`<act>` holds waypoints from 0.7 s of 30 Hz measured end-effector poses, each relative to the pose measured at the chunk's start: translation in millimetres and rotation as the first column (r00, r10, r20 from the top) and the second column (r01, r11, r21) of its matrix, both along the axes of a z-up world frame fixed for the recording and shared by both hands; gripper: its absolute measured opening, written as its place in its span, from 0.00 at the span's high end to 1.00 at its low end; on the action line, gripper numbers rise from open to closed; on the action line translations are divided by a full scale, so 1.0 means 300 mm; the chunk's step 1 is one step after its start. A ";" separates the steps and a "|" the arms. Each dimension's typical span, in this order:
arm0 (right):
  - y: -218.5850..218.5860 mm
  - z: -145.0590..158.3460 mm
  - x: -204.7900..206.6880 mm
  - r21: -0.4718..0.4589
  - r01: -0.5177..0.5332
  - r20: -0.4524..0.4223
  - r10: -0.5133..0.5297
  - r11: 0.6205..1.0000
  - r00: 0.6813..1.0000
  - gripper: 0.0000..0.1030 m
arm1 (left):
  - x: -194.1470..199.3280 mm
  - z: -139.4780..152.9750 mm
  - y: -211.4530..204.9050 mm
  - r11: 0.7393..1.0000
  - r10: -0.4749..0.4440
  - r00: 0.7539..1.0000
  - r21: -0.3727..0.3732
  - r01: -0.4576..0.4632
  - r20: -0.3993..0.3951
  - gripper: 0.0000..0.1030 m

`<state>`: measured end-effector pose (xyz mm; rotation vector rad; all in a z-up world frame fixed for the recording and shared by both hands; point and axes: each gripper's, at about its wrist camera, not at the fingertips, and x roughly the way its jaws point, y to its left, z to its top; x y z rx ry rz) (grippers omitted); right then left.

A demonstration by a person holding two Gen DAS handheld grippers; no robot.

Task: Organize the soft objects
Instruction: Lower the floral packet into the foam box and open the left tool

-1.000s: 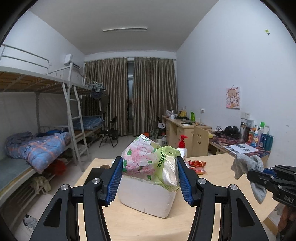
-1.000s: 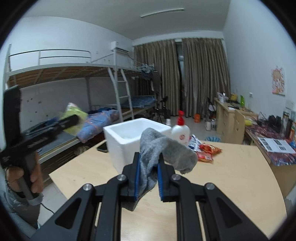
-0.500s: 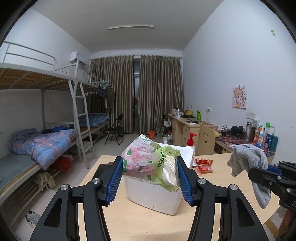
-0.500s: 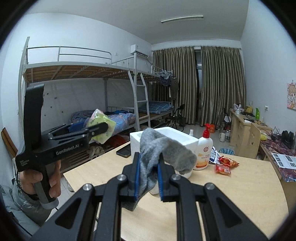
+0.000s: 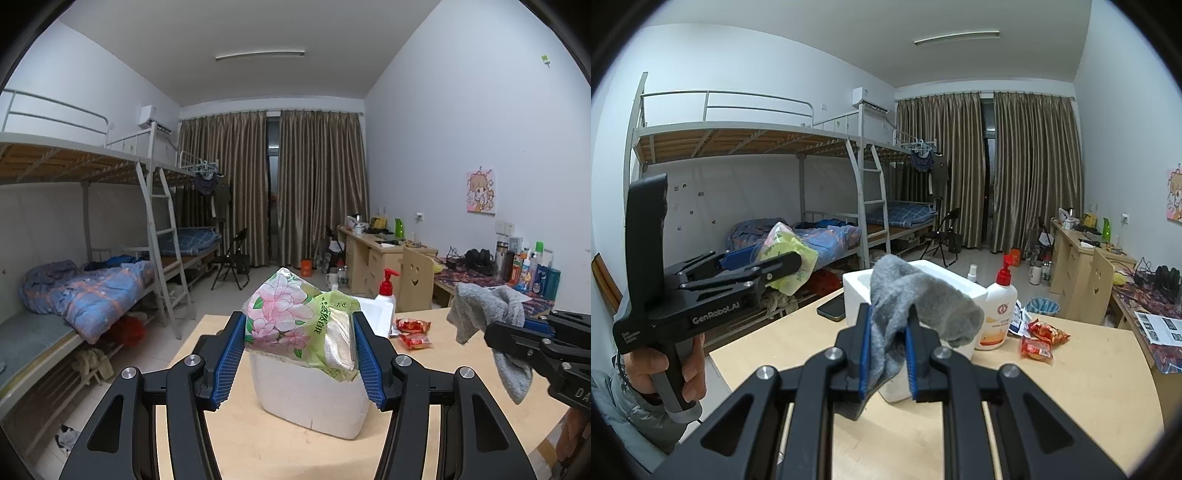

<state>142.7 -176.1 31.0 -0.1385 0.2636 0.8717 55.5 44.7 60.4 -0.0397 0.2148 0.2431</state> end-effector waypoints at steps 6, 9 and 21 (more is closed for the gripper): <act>0.035 0.027 0.049 -0.012 0.003 0.002 -0.003 1.000 1.000 0.81 | 0.047 0.028 0.014 1.000 0.000 1.000 0.010 0.000 0.011 0.44; 0.054 0.036 0.079 -0.019 0.006 0.003 -0.005 1.000 1.000 0.81 | 0.081 0.042 0.024 1.000 0.003 1.000 0.014 -0.003 0.013 0.44; 0.099 0.039 0.153 -0.028 0.022 -0.011 -0.022 0.999 1.000 0.81 | 0.226 0.028 0.079 1.000 -0.023 1.000 0.000 0.023 -0.010 0.44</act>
